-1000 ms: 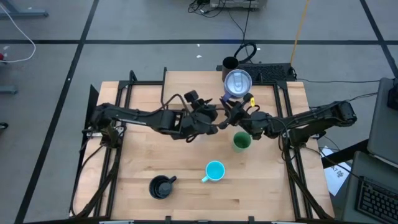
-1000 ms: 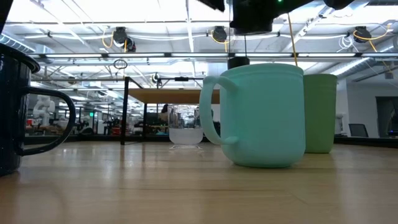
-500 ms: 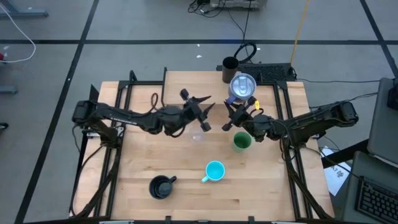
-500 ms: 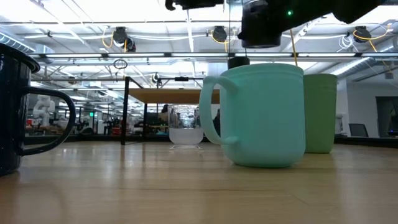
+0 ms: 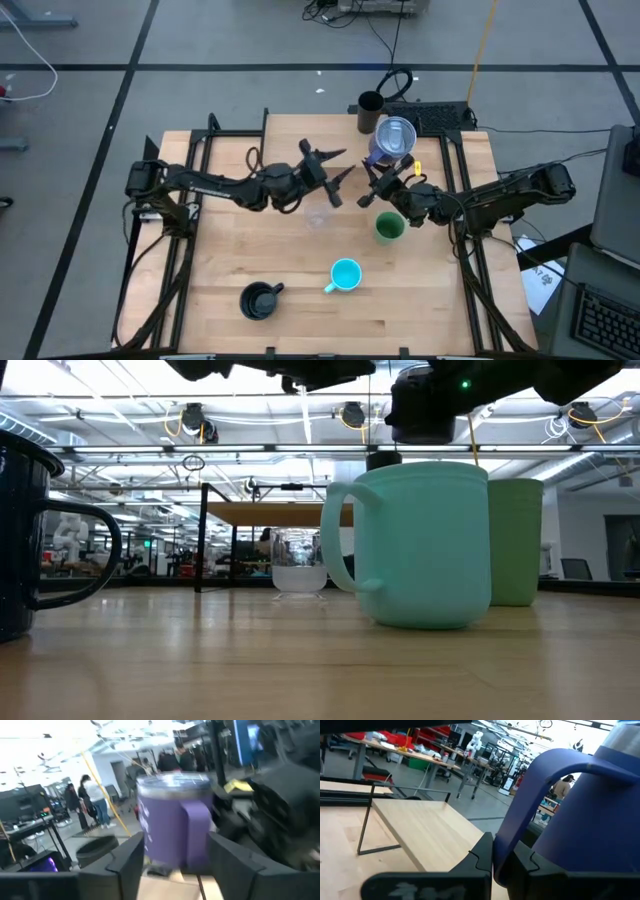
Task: Stack small to large cups/mugs on shelf
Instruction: Put the blue mug on the shelf
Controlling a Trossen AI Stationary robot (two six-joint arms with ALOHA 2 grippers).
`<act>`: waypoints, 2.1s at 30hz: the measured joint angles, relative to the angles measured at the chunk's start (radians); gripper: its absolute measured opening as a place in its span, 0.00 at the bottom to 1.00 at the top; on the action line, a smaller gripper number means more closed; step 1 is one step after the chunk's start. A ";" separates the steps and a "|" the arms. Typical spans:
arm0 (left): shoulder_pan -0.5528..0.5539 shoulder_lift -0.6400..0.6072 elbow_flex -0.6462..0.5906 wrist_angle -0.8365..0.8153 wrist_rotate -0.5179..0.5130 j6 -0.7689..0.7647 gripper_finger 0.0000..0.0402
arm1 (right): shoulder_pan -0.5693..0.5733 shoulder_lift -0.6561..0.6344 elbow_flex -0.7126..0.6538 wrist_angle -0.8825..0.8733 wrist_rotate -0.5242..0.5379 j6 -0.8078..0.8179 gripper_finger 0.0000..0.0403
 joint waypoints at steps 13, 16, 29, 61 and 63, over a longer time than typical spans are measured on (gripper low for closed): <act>0.006 0.097 0.116 -0.075 0.047 0.016 0.67 | 0.000 -0.007 -0.013 -0.010 -0.004 -0.048 0.03; 0.007 0.098 0.116 -0.088 0.068 0.016 0.64 | 0.000 -0.007 -0.013 -0.017 -0.025 -0.067 0.03; 0.040 0.098 0.116 -0.148 0.191 0.008 0.54 | -0.009 -0.007 -0.013 -0.042 -0.164 -0.181 0.03; 0.008 0.093 0.115 -0.181 0.142 0.060 0.23 | 0.003 -0.009 -0.013 -0.102 -0.220 -0.222 0.04; 0.005 0.093 0.115 -0.181 0.142 0.060 0.23 | 0.004 -0.009 -0.013 -0.104 -0.227 -0.213 0.07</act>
